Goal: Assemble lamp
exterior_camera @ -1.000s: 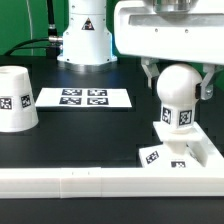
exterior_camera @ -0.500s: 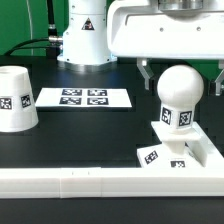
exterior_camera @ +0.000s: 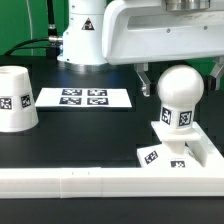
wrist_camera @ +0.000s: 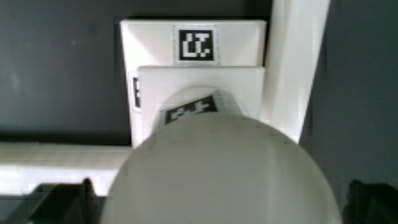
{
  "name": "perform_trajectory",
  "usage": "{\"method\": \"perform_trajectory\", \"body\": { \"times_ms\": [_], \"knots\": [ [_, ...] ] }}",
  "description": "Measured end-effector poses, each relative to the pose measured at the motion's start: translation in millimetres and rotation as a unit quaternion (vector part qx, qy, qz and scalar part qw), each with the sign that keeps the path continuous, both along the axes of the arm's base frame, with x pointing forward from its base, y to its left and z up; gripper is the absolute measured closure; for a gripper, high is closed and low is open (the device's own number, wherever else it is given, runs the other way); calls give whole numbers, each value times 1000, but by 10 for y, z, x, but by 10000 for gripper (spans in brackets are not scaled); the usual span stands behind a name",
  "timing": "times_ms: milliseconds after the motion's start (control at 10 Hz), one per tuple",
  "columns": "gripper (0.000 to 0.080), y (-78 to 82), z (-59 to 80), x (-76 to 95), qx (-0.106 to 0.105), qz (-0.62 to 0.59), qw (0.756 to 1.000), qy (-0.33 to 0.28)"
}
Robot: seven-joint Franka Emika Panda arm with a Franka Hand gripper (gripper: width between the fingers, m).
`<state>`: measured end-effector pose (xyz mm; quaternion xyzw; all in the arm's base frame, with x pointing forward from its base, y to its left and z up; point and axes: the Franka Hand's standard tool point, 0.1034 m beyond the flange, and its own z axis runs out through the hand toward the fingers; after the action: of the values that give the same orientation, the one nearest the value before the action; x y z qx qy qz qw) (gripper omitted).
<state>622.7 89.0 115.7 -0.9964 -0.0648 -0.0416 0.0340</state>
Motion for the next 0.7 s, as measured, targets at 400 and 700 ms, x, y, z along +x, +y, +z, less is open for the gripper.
{"method": "perform_trajectory", "body": {
  "times_ms": [400, 700],
  "knots": [
    [101, -21, -2, 3, -11, 127, 992, -10],
    [101, -48, -2, 6, -23, 231, 973, -17]
  ]
}}
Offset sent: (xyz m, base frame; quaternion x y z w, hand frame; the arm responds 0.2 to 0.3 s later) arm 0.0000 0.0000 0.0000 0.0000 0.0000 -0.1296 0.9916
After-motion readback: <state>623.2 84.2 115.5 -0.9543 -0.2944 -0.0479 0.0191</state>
